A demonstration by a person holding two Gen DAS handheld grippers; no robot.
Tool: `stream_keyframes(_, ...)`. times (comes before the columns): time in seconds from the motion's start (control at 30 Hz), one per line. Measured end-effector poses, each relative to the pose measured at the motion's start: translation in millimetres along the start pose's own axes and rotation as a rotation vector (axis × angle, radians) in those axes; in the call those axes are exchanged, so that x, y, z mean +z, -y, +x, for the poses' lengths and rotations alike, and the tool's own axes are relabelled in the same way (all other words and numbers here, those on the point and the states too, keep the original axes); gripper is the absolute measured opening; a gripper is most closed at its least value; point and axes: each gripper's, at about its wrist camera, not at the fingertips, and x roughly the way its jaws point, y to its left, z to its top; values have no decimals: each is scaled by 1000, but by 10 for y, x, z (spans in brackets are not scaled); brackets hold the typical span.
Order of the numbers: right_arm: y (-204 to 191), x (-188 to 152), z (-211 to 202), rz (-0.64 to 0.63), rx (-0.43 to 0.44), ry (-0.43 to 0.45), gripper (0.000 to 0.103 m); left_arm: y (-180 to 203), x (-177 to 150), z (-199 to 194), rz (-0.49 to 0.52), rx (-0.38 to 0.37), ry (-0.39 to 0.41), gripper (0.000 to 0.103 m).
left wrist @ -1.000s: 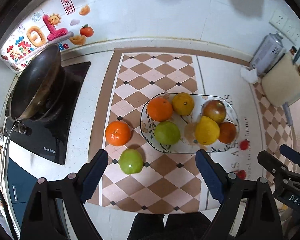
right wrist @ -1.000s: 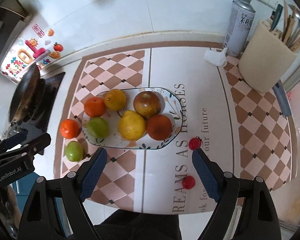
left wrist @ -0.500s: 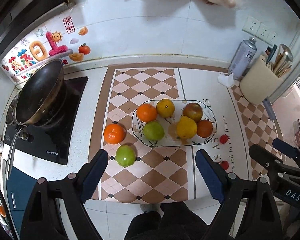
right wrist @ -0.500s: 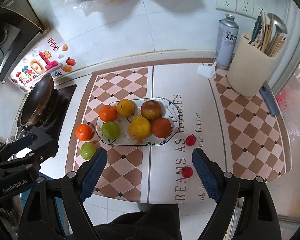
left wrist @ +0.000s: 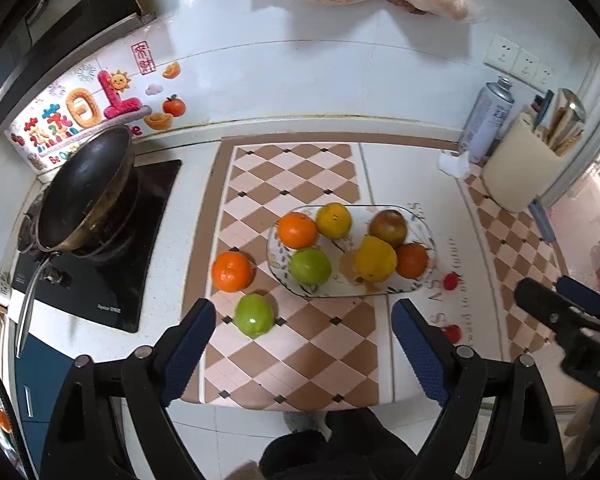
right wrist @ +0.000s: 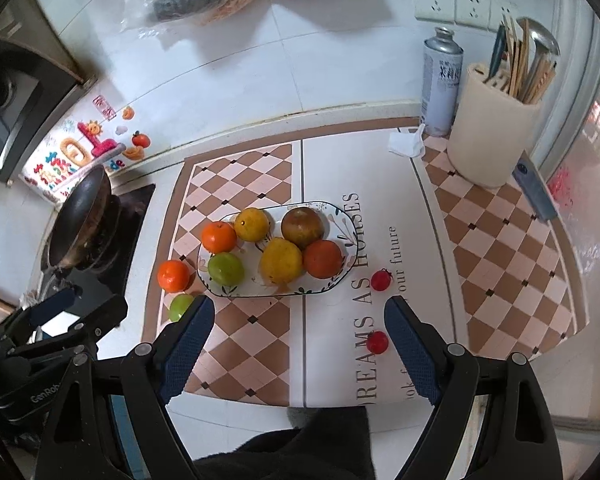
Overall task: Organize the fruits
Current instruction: 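Lift both open tools back from the plate, then grasp the orange with the left tool while the right tool grasps the green apple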
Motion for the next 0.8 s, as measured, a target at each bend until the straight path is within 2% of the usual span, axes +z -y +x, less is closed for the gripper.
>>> stream_keyframes(0.1,16,23,135,19,19,-20,89,-88,31,57,-7,50,23,102)
stream_keyframes(0.13,7,27,187,21,27,-25,89,-150,47,86,-14,90,31,102)
stream_keyframes(0.3,-184,-76,748,6,106,-146,89,-503,-7,292,-50,247,24,102)
stream_keyframes(0.4,-412,-139,1140,-27,158,-221,89,-806,-150,579,-99,291,-79,102)
stream_keyframes(0.5,-706,-175,1611,-58,213,-295,89,-1041,-293,796,-142,330,-148,102)
stream_keyframes(0.63,-1137,-234,2146,-110,271,-381,89,-1311,-456,998,-199,361,-214,102)
stream_keyframes(0.8,-1612,-377,2680,-188,284,-457,88,-1561,-586,1191,-262,384,-285,102)
